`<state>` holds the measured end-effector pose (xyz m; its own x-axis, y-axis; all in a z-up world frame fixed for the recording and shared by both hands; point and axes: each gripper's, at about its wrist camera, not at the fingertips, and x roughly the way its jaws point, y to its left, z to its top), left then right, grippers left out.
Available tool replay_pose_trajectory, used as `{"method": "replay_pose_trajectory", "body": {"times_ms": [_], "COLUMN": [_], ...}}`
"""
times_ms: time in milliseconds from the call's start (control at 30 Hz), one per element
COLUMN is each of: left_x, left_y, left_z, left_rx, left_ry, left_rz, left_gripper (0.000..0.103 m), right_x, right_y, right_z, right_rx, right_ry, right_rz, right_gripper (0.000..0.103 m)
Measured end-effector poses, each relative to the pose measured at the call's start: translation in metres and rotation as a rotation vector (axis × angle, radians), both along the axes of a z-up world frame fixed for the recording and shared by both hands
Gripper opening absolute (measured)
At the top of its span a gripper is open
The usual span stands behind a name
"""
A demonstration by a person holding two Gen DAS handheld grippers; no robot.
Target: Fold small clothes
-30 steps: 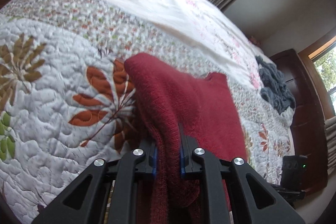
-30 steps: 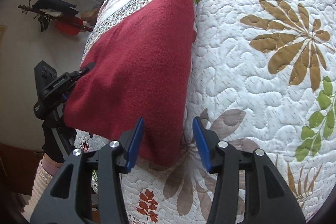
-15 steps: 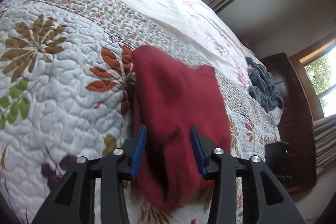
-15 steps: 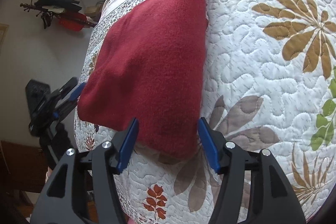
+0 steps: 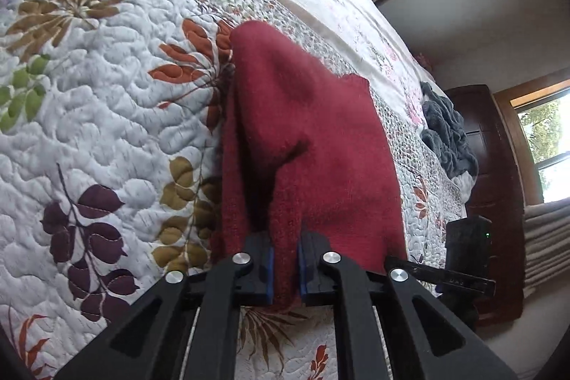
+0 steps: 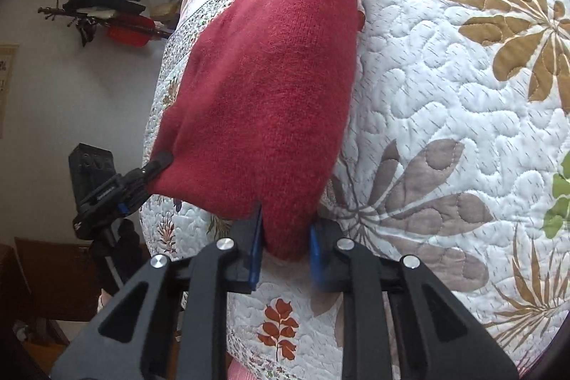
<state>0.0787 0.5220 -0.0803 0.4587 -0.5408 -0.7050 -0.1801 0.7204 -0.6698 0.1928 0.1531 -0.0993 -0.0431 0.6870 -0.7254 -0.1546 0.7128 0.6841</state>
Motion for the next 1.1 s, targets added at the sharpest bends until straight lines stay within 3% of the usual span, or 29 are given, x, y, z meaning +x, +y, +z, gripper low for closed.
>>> {"method": "replay_pose_trajectory", "body": {"times_ms": [233, 400, 433, 467, 567, 700, 1000, 1100], "left_x": [0.003, 0.003, 0.003, 0.003, 0.003, 0.024, 0.114, 0.127], "left_y": [-0.002, -0.002, -0.001, 0.003, 0.014, 0.032, 0.036, 0.032], "left_z": [-0.041, -0.037, -0.032, -0.027, -0.008, 0.0, -0.037, -0.035], "left_rx": [0.013, -0.004, -0.012, -0.025, -0.061, -0.054, -0.044, -0.033], "left_ry": [0.052, 0.058, 0.054, 0.049, -0.023, -0.05, 0.042, 0.024], "left_rz": [-0.012, -0.017, -0.021, -0.025, -0.026, 0.019, 0.124, 0.133], "left_gripper": [0.009, 0.014, 0.015, 0.021, 0.038, 0.042, 0.039, 0.017], "right_x": [-0.007, -0.004, -0.003, -0.001, 0.003, 0.015, 0.033, 0.034], "right_y": [0.002, 0.002, 0.004, 0.009, 0.006, 0.003, 0.011, 0.011], "right_z": [-0.034, -0.035, -0.032, -0.024, 0.0, 0.011, -0.01, -0.02], "right_rx": [-0.099, -0.118, -0.127, -0.146, -0.167, -0.127, -0.153, -0.143], "right_ry": [-0.003, -0.002, -0.01, -0.028, -0.095, -0.107, -0.077, -0.058], "right_rz": [0.025, 0.044, 0.056, 0.066, 0.07, 0.042, 0.019, 0.016], "right_gripper": [0.019, 0.022, 0.027, 0.037, 0.05, 0.054, 0.054, 0.054]}}
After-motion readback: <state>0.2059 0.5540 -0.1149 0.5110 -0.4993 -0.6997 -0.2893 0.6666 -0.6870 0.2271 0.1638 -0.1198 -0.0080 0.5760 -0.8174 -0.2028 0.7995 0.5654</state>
